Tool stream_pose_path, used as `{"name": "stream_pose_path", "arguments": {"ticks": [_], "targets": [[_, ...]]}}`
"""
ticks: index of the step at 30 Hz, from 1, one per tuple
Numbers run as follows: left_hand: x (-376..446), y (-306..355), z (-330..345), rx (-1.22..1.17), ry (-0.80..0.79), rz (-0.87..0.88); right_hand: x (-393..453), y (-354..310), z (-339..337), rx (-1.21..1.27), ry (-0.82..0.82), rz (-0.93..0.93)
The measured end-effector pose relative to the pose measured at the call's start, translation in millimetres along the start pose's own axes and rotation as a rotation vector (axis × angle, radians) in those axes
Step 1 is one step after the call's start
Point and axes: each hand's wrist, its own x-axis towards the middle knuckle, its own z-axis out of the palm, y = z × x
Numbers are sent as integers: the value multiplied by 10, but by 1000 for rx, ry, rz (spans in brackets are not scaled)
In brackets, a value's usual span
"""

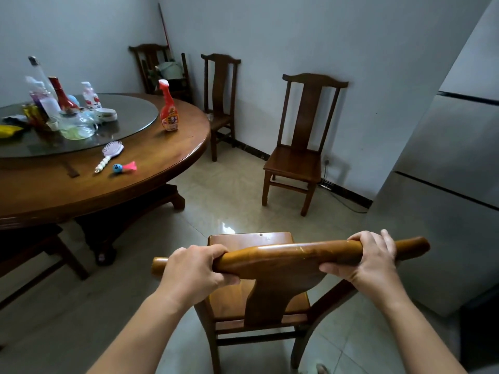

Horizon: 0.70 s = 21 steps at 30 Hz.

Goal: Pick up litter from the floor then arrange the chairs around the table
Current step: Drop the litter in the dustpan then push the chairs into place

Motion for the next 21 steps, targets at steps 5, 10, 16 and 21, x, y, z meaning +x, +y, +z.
{"name": "stream_pose_path", "arguments": {"ticks": [5, 10, 16, 21], "targets": [[-130, -120, -75, 7, 33, -64, 88, -183, 77, -28, -76, -29], [-330, -384, -196, -8, 73, -163, 275, -498, 329, -50, -150, -137], [-513, -688, -334, 18, 240, -285, 568, -894, 772, -102, -233, -283], [-508, -946, -375, 80, 373, -376, 785, -1201, 1156, -109, -277, -375]]}}
